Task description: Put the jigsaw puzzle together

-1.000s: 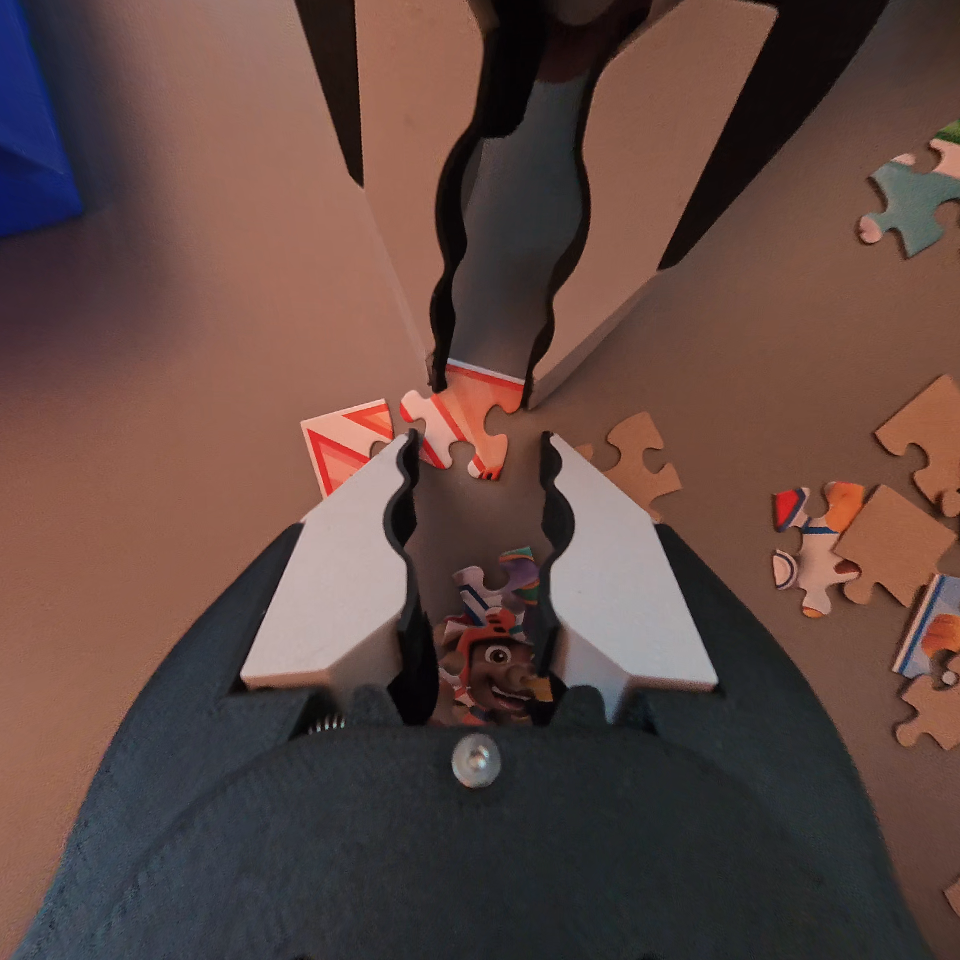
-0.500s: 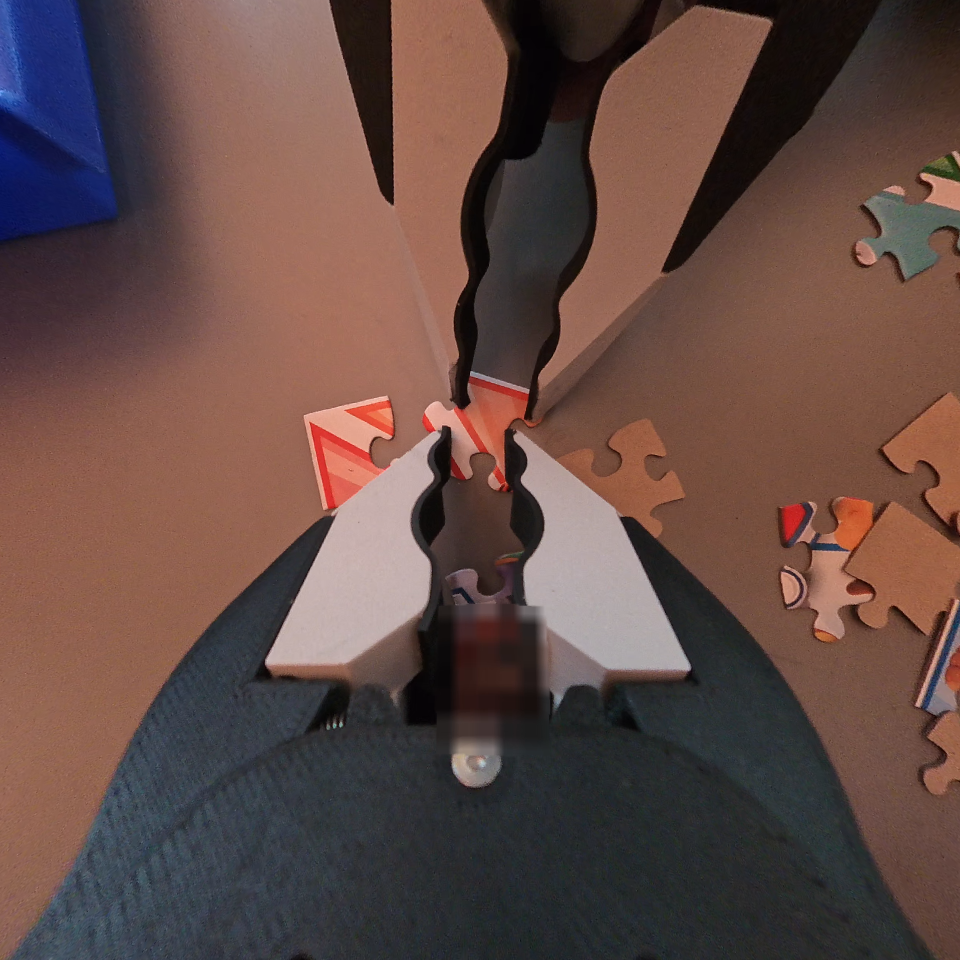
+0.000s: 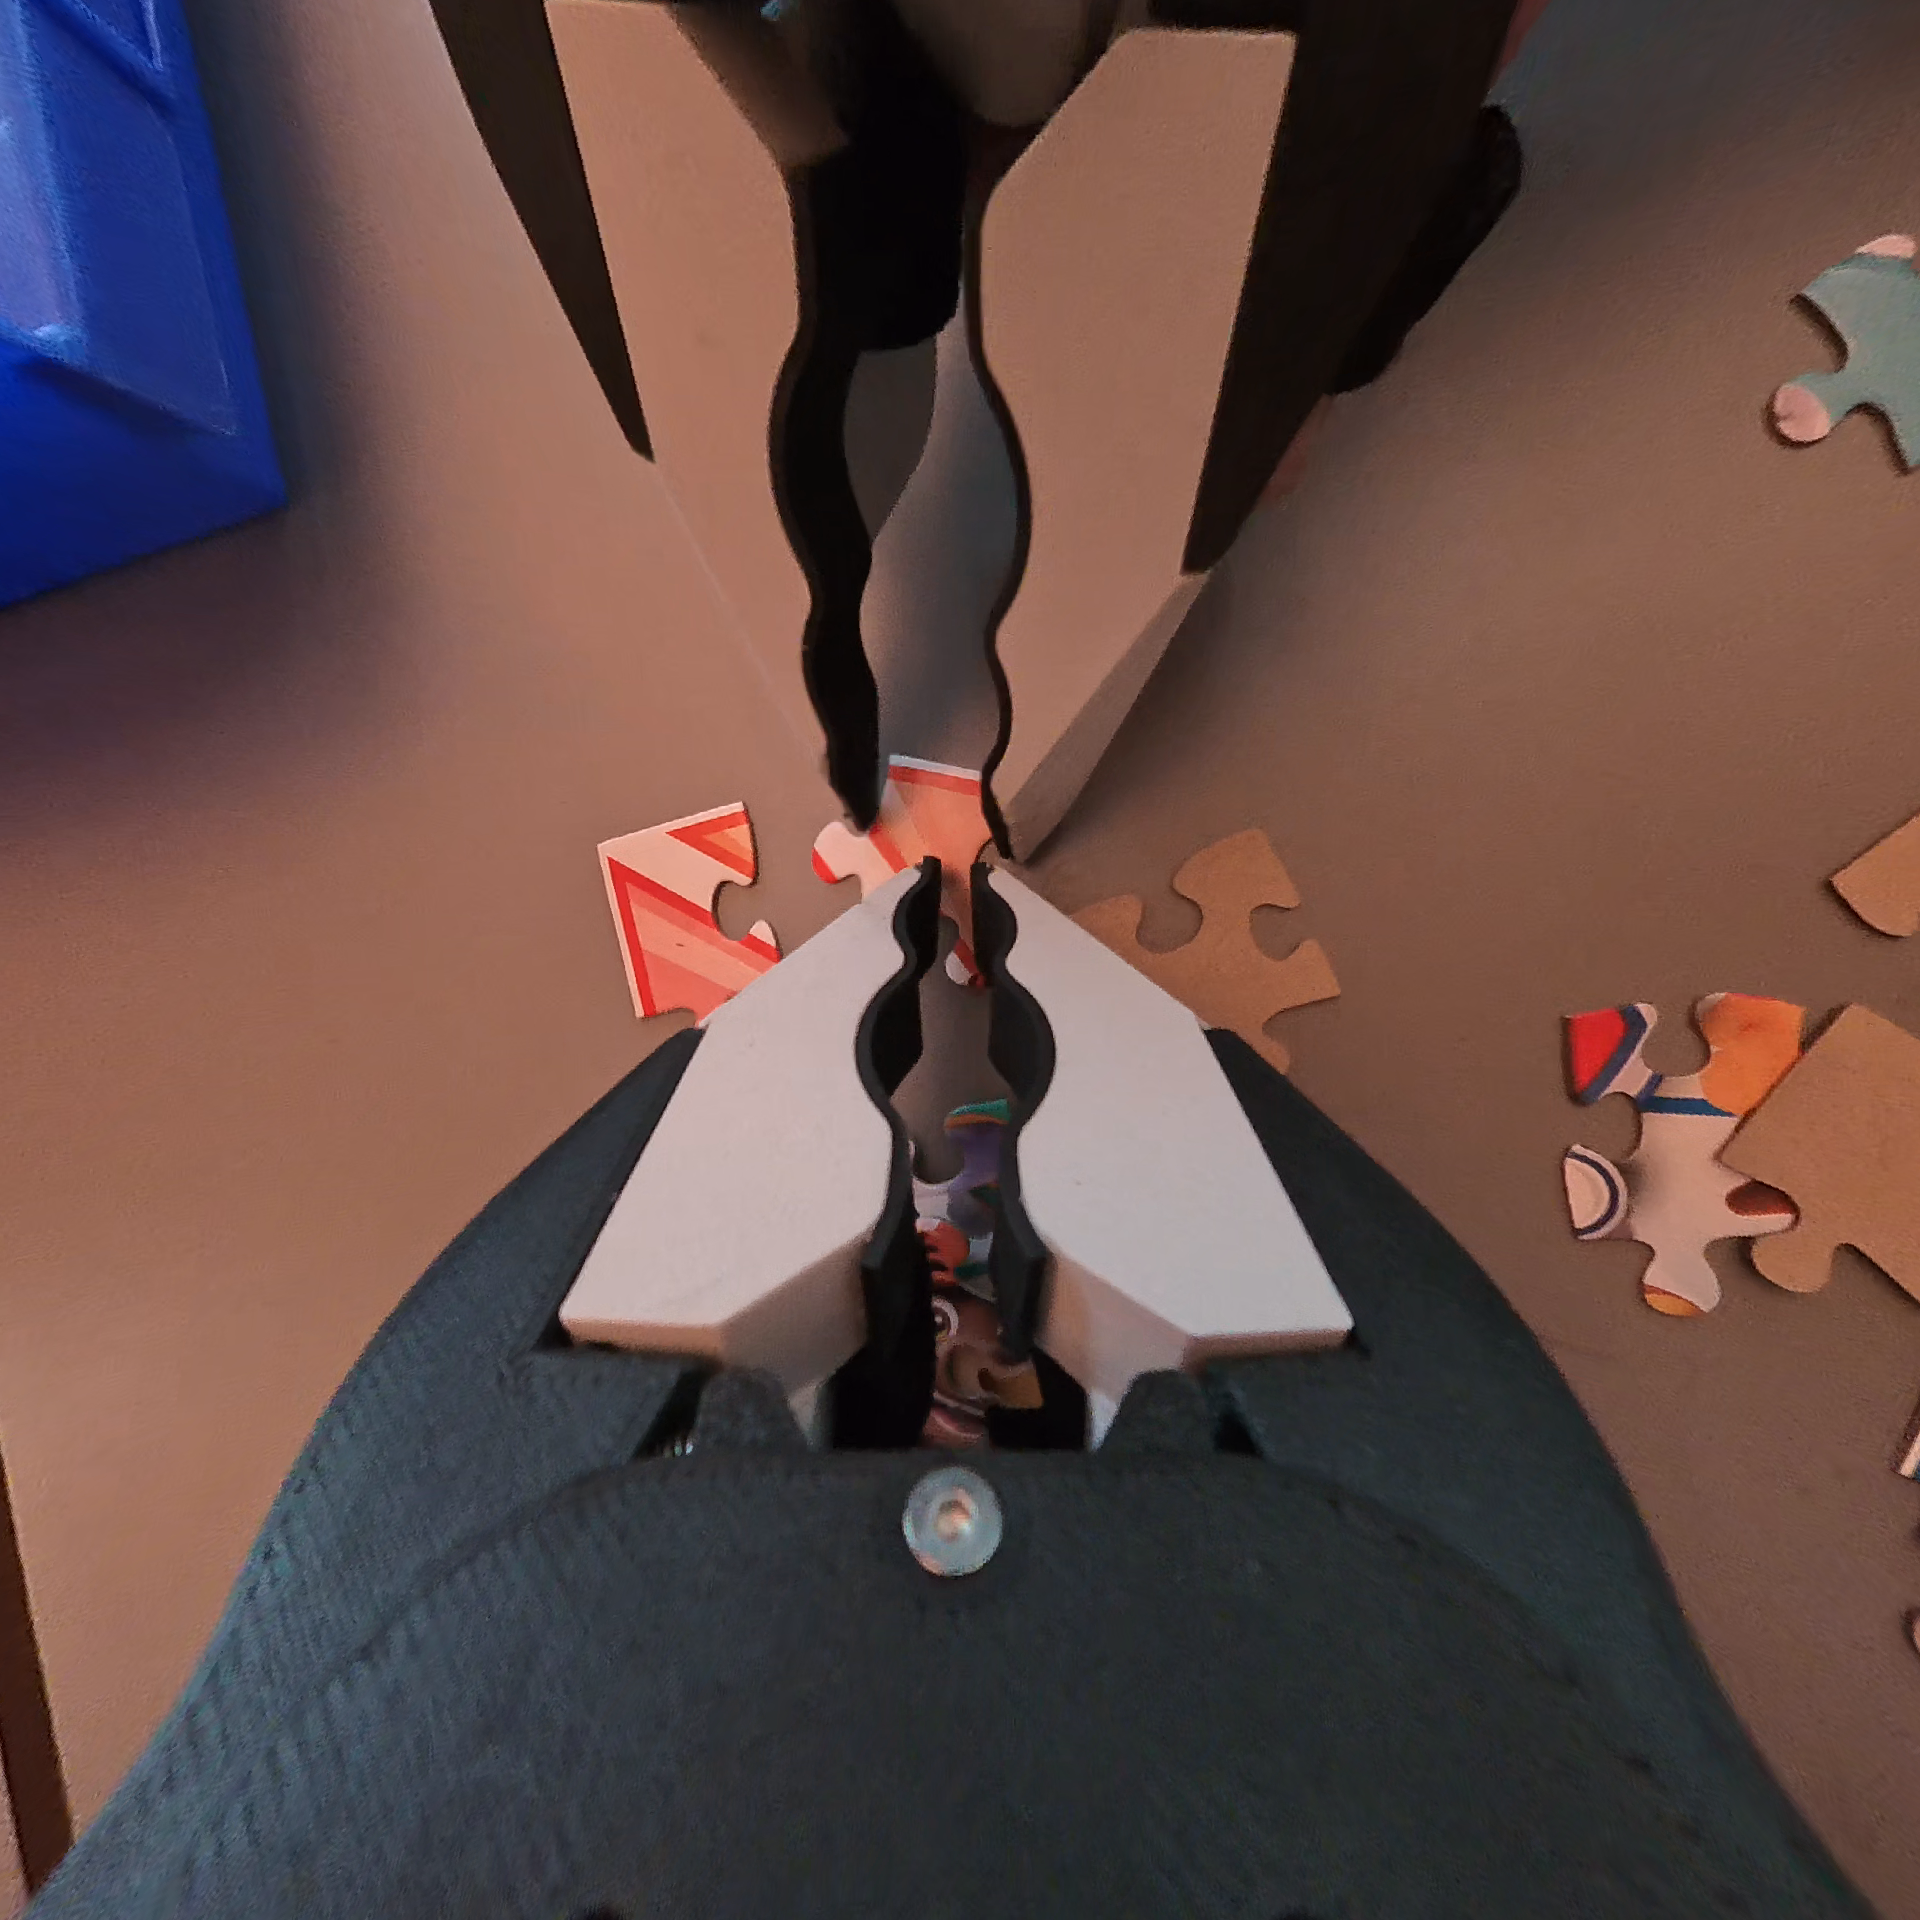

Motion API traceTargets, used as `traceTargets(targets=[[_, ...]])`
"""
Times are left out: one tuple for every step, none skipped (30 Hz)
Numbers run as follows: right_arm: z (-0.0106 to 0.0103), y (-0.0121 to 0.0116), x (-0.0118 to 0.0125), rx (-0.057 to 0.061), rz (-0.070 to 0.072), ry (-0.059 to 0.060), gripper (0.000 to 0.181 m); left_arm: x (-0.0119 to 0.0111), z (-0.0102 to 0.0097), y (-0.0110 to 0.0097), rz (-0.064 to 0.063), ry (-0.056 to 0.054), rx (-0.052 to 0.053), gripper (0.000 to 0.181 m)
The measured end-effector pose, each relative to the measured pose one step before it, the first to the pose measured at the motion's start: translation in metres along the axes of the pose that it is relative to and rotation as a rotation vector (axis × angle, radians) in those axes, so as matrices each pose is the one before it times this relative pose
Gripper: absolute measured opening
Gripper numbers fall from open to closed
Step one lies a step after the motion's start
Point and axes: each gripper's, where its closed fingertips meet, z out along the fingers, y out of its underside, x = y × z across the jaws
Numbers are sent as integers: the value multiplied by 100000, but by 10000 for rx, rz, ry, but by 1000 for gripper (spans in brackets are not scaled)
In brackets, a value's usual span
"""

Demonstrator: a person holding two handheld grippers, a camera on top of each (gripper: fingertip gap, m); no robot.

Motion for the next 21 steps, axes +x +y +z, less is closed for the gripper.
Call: traceTargets(targets=[[55, -46, -68, 32, 13, -11, 24, 18, -119, 148, -46, 47, -97, 5], [33, -29, -20, 14, 24, 0, 24, 52, -210, 133, -203, 168, -45, 5], [3, -12, 0, 8, 32, -13, 24, 67, -286, 50, -256, 220, 79, 12], [8, -4, -7, 14, -10, -15, 24, 41, -274, 60, -214, 185, 123, 20], [3, 0, -33, 16, -15, -34, 24, -55, -188, 318, -197, 129, -13, 33], [0, 5, -68, 13, -9, -56, 24, -8, -67, 519, -168, 187, -151, 40], [10, 5, -79, 4, -25, -47, 26, 146, 30, 336, -116, 281, -69, 44], [-11, 16, -56, -4, -18, -31, 27, 42, 85, 46, -120, 204, 57, 46], [20, -13, -12, 9, 4, -9, 27, -107, 90, -123, -100, 98, 105, 45], [26, -23, -37, 19, 6, -11, 28, -146, 44, -87, 14, 11, 34, 42], [16, -20, -11, 11, -5, 10, 27, -98, 48, -58, -11, 6, -27, 40], [14, -7, -34, -4, -5, -2, 27, -207, 39, 25, 78, -168, -65, 35], [25, -21, -75, 0, -2, -25, 26, 37, 23, 0, 179, -65, -12, 32], [16, -12, -12, -1, -16, 9, 25, 163, 21, -46, -7, 49, 40, 29], [0, -7, 35, 7, 10, 16, 25, 34, -4, 19, 48, -41, 20, 28], [14, 0, 101, 14, 9, 48, 22, 33, -7, 4, 2, -23, 24, 28], [7, 13, 90, 12, -26, 47, 20, 30, -3, 14, 21, -33, 31, 27], [-7, 6, 3, 16, 28, -15, 20, 37, -8, 1, 43, -45, 23, 27], [5, -7, 2, 22, 11, -3, 20, 38, -10, 4, 40, -52, 24, 26], [-2, 2, -8, 3, 7, 6, 20, 29, -8, -4, 47, -55, 29, 25], [8, -5, -1, -18, -22, 25, 20, 27, -10, 3, 19, -48, 19, 25]])
